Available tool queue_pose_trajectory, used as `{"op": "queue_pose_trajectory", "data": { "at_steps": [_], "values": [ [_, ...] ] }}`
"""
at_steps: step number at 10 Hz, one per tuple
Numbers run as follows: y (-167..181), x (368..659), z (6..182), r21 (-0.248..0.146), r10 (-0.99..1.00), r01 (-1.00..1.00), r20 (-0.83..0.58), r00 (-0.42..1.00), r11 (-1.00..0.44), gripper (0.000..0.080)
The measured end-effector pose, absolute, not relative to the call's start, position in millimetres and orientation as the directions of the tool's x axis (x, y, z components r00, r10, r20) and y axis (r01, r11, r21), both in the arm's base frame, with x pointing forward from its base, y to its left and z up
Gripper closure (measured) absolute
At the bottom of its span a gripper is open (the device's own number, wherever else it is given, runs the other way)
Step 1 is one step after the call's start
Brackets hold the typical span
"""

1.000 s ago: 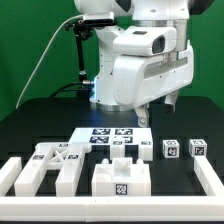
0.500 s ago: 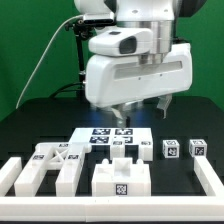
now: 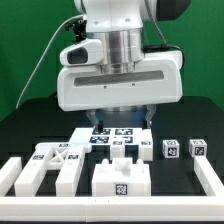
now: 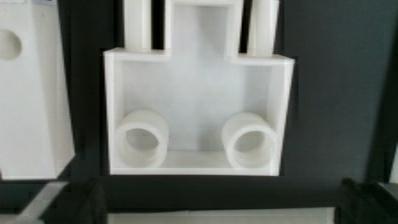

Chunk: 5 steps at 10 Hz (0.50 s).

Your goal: Assemble chair

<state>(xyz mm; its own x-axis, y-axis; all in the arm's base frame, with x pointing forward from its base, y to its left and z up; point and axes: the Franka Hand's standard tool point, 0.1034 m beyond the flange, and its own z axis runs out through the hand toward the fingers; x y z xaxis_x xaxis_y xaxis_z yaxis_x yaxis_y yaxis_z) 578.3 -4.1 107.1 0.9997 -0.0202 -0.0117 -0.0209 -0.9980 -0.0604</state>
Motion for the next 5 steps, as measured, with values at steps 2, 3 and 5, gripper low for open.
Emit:
{"op": "queue_pose_trajectory", "data": {
  "at_steps": [2,3,5],
  "values": [
    [-20.6,575.6,89.3,-0.046,-0.077,-0.079,-0.039,0.996,-0.996,0.0150],
    [-29.1,577.8,77.1,-0.038,-0.089,-0.091,-0.048,0.995,-0.995,0.0150],
    [-29.2,578.3,51.7,-0.032,-0.085,-0.085,0.000,0.996,-0.996,0.0150]
  ]
}}
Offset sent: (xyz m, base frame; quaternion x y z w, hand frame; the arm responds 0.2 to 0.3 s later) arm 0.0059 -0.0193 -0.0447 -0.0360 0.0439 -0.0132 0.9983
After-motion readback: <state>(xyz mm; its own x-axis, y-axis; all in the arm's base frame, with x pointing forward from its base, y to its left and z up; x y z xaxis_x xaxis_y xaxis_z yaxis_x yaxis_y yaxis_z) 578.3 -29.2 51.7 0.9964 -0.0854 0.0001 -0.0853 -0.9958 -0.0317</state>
